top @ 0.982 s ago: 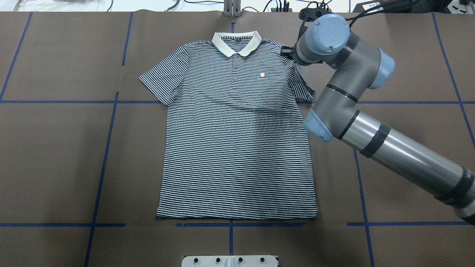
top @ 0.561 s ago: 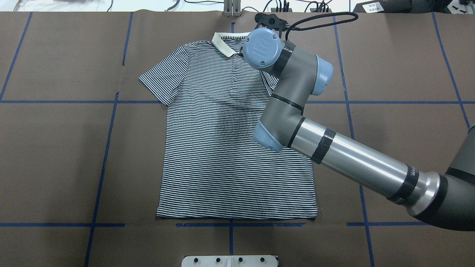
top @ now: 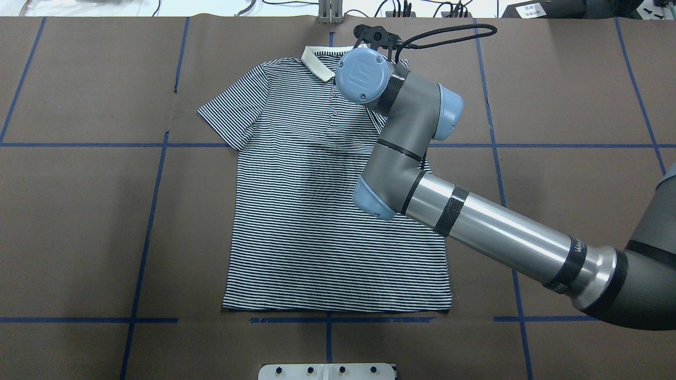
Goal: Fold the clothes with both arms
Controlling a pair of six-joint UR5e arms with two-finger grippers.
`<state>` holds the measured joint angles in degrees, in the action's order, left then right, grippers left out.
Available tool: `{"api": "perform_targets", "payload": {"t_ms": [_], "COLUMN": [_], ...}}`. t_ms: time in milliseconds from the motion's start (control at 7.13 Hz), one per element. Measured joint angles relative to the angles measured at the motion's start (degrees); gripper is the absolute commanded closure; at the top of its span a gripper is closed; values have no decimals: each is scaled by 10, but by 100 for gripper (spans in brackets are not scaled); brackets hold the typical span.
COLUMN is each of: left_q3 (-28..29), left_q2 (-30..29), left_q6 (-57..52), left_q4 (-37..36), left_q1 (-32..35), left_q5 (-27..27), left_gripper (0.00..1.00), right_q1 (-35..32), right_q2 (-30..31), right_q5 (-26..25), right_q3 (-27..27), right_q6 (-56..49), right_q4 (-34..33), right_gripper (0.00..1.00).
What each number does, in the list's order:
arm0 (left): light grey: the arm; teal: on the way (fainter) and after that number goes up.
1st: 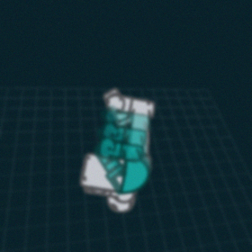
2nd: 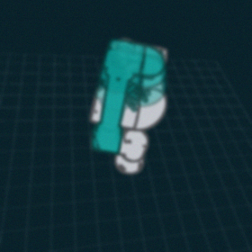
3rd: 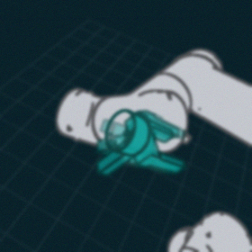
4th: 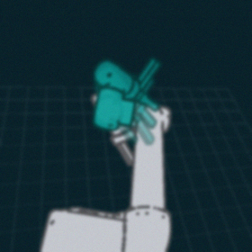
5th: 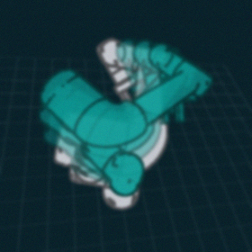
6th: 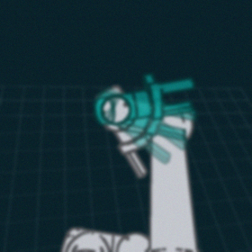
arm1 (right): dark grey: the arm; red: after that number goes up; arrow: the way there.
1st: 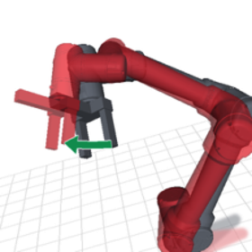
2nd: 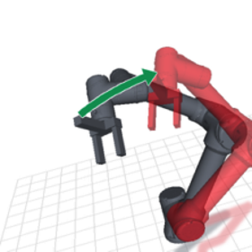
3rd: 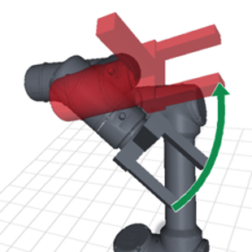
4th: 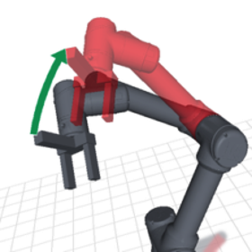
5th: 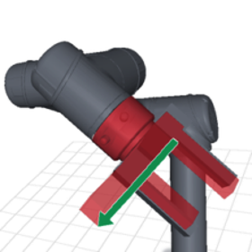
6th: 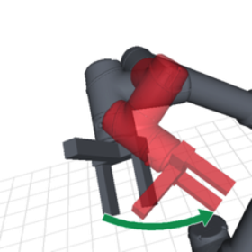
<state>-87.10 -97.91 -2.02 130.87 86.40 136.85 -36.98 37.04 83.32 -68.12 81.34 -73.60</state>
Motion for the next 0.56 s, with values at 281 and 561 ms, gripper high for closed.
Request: {"api": "perform_targets", "payload": {"t_ms": [281,561], "left_q3": [0,-1], "left_q2": [0,-1], "left_q6": [0,0], "left_q4": [0,0], "left_q1": [0,-6], "left_q5": [0,0], "left_gripper": [0,0], "right_q1": [2,-17], "right_q2": [1,4], "right_q5": [-4,18], "right_q3": [3,1], "right_q6": [-44,-101], "right_q4": [-1,0], "right_gripper": [0,0]}}
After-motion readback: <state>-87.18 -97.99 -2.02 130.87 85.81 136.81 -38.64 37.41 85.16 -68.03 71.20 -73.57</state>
